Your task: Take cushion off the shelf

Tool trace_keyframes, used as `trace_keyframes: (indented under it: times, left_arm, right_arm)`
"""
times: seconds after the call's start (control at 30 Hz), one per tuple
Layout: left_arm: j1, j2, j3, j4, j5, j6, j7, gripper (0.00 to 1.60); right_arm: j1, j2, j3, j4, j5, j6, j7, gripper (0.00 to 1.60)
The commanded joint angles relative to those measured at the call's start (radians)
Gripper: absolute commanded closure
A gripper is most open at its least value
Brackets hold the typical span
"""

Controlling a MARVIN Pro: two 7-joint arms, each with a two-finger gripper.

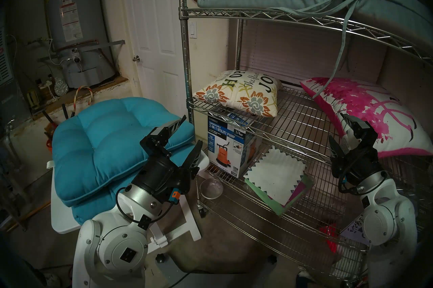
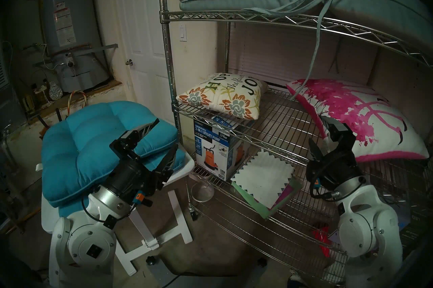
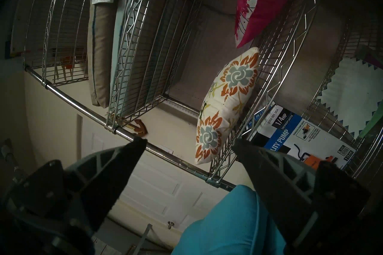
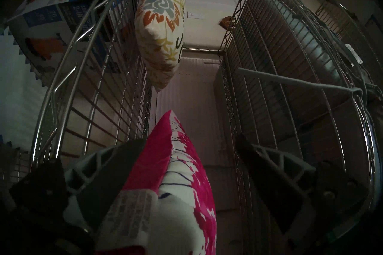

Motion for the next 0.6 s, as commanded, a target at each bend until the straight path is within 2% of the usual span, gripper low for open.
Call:
trace_keyframes:
  times: [0.0,0.3,0.57]
  left_arm:
    - [0.002,-0.001,-0.003,-0.029,-0.005,-0.001,0.004,0.00]
    - [0.002,0.000,-0.004,-0.029,-0.005,-0.001,0.004,0.00]
    - [0.002,-0.002,-0.004,-0.029,-0.005,-0.002,0.004,0.00]
  right_arm:
    - [-0.077,-0.028,0.030,-0.022,0.001,-0.028,-0.048,0.00]
    - [-0.113,-0.042,0.109,-0.022,0.024,-0.062,-0.079,0.00]
    - [-0.117,-0.040,0.180,-0.022,0.063,-0.081,-0.061,0.00]
